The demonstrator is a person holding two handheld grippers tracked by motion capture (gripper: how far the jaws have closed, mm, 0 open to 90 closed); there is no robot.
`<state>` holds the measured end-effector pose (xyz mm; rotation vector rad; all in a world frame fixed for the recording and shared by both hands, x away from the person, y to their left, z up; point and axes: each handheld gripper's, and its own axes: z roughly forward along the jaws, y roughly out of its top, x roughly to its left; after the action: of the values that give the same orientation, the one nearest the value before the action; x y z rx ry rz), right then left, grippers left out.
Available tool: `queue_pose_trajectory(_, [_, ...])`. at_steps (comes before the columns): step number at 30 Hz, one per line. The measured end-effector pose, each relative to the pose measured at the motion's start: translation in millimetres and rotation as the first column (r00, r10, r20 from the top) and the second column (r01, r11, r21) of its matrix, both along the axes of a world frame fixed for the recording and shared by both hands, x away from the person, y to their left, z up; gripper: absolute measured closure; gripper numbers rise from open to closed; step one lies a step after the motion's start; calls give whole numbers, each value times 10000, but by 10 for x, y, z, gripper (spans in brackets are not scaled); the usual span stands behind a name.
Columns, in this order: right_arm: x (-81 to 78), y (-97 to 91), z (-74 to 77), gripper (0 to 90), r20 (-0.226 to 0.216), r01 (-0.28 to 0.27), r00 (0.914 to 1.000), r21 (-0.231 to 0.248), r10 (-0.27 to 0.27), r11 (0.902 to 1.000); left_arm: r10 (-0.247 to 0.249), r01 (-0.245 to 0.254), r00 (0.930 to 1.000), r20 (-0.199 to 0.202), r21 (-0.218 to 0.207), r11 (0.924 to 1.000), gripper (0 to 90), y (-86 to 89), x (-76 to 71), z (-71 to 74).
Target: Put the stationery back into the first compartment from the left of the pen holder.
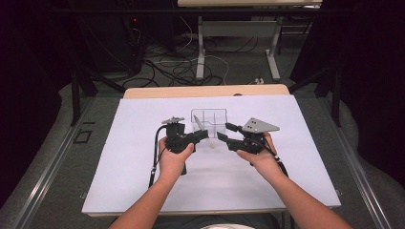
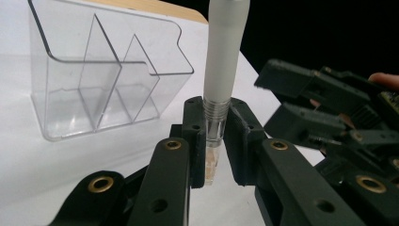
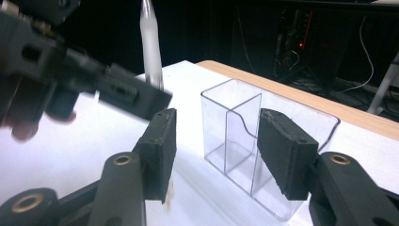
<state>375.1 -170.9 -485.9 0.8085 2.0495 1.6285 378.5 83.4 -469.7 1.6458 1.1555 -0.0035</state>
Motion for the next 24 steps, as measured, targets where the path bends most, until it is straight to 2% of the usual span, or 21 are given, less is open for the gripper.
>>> queue_pose_trajectory(1, [-11, -20, -2, 475, -49, 18, 10000, -55, -18, 10000, 19, -19, 10000, 27, -20, 10000, 792, 2, 5, 24])
queue_pose_trajectory(2, [-21, -44, -2, 469, 123, 91, 9999, -101, -90, 9999, 32, -33, 10000, 88, 39, 10000, 792, 7, 11, 38])
queue_pose_trajectory(6, [-59, -102, 19, 427, -85, 163, 9998, -113, -164, 9998, 128, -133, 9995, 279, 185, 9997, 792, 14, 31, 115])
queue_pose_trajectory(11, [-101, -194, 24, 349, -89, 373, 9993, -328, -376, 9988, 79, -98, 9989, 463, 410, 9991, 792, 22, 57, 218])
queue_pose_trajectory(17, [-142, -268, 23, 282, -165, 986, 9949, -676, -999, 9928, 207, -249, 9976, 663, 623, 9977, 792, 33, 99, 310])
queue_pose_trajectory(20, [-157, -297, 5, 263, -322, 1051, 9937, -682, -1075, 9921, 207, -265, 9969, 755, 765, 9967, 792, 36, 124, 356])
queue_pose_trajectory(24, [-181, -337, -53, 221, -411, 1026, 9934, -1016, -1072, 9895, 294, -375, 9957, 881, 918, 9951, 792, 30, 163, 410])
